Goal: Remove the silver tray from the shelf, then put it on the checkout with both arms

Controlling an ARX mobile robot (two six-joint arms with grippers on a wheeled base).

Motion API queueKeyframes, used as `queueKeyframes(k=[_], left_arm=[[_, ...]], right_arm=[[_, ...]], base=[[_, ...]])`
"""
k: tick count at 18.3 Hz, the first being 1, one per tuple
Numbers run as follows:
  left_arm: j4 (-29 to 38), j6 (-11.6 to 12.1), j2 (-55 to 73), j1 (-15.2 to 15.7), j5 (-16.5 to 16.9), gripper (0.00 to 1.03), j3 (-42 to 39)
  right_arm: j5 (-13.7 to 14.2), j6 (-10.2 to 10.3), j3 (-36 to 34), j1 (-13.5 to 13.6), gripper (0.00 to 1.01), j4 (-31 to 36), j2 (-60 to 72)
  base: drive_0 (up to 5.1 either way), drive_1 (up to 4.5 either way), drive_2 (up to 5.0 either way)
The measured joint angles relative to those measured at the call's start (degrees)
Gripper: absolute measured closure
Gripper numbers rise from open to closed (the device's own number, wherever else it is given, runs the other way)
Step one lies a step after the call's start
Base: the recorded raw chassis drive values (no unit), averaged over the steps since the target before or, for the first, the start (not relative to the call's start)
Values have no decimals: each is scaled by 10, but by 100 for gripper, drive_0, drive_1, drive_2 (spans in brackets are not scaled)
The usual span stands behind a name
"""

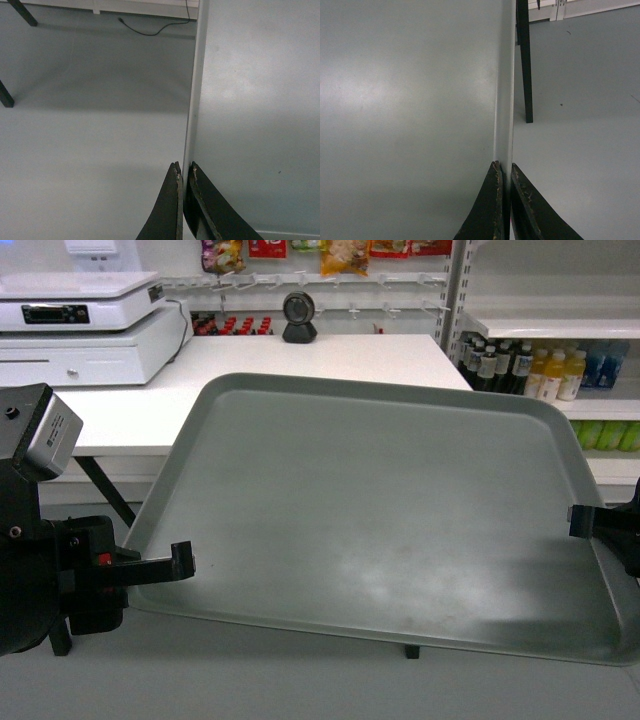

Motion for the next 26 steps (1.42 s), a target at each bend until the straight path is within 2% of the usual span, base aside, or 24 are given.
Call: queueKeyframes(k=[6,11,26], left_arm=[[1,0,0,0,-1,100,0],[-2,4,0,2,0,100,0],[1,4,0,2,-1,100,0]], right_arm=[[0,0,0,0,98,-1,0],[0,0,0,3,98,-5,0],[0,1,0,2,98,-1,0]], base=[[-490,242,242],[0,0,0],[-1,431,-433]])
